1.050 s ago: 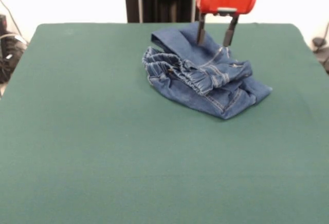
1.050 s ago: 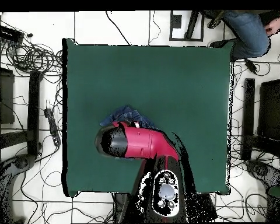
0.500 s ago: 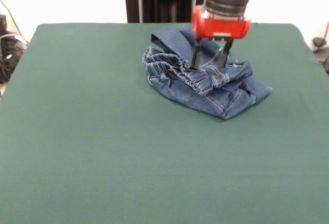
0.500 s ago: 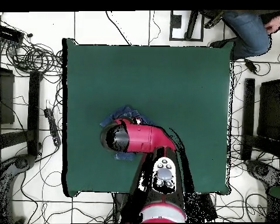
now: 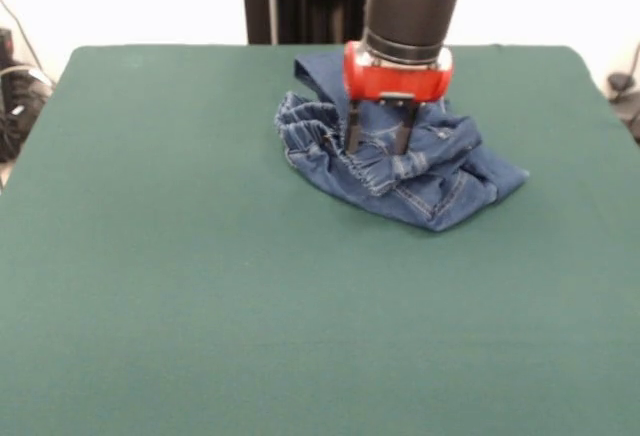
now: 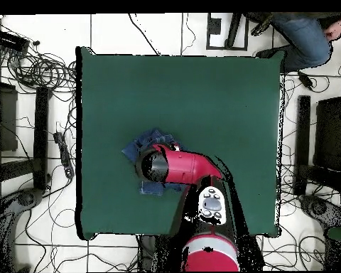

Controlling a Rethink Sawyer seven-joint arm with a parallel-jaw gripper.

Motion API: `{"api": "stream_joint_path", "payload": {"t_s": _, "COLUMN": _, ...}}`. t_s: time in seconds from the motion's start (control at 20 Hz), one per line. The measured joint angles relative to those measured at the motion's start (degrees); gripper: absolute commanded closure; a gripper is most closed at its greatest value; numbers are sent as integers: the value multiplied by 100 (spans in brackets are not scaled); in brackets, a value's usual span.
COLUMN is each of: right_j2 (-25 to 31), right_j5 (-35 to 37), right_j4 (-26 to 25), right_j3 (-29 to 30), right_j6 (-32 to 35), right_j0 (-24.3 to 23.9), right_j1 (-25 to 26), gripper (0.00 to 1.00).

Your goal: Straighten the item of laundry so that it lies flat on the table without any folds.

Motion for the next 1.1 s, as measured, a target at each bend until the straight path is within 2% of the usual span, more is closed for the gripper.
{"api": "stream_joint_path", "payload": {"t_s": 0.4, "right_j2": 121, "right_j5": 1, "right_j4": -187, "right_j3": 2, "right_j6": 0, "right_j0": -370, "right_j1": -120, "gripper": 0}}
{"api": "stream_joint_path", "payload": {"t_s": 0.75, "right_j2": 472, "right_j5": 2, "right_j4": -432, "right_j3": 9, "right_j6": 0, "right_j0": -857, "right_j1": -371, "gripper": 0}}
{"api": "stream_joint_path", "payload": {"t_s": 1.1, "right_j2": 750, "right_j5": 2, "right_j4": -600, "right_j3": 147, "right_j6": 0, "right_j0": -1140, "right_j1": -413, "gripper": 0}}
